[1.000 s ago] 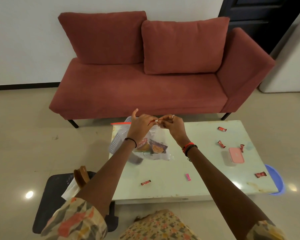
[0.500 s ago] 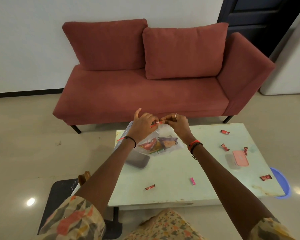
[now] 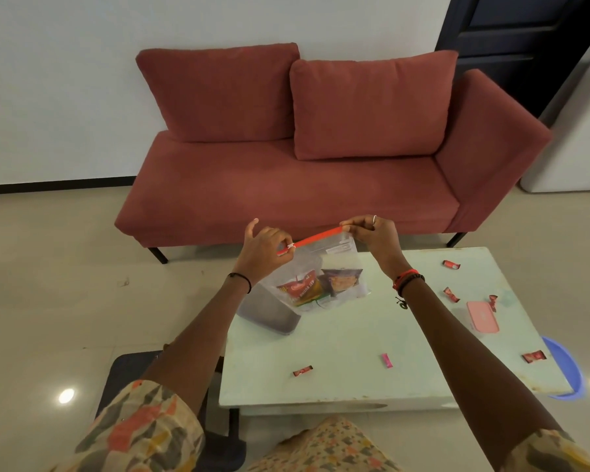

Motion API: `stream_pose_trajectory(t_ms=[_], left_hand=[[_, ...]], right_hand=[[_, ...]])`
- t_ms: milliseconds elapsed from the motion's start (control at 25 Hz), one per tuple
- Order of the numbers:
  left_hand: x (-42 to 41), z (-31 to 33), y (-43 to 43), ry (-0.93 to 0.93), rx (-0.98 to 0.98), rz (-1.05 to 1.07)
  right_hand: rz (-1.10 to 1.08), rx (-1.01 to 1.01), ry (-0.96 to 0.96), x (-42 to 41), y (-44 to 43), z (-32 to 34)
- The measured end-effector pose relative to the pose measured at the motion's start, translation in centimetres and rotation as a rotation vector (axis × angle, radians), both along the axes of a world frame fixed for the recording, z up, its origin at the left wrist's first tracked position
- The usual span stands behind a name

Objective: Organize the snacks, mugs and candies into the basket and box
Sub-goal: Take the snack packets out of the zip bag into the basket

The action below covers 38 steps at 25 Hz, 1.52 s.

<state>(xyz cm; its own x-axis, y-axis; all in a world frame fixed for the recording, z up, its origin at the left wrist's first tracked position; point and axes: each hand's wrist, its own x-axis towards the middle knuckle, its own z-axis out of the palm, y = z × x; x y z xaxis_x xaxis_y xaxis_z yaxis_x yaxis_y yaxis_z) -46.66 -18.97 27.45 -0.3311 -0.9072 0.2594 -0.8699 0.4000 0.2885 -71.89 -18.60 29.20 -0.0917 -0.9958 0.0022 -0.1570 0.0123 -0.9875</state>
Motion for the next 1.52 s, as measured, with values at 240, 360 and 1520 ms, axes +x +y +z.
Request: stream_pose_trajectory(t_ms=[240, 360, 1520], left_hand=[[3.0, -1.6, 1.0, -0.041, 0.006, 0.081], [4.4, -2.4, 1.4, -0.068, 0.007, 0.100], [-1.3, 1.6, -2.3, 0.331, 0.435, -0.056]], right_hand=[[-0.015, -0.023, 0.002, -1.6, -0.3, 1.0], [-0.052, -0.027, 0.015, -2.4, -0.5, 1.5], [0.063, -0.030, 0.050, -0.2, -2.4, 2.2]])
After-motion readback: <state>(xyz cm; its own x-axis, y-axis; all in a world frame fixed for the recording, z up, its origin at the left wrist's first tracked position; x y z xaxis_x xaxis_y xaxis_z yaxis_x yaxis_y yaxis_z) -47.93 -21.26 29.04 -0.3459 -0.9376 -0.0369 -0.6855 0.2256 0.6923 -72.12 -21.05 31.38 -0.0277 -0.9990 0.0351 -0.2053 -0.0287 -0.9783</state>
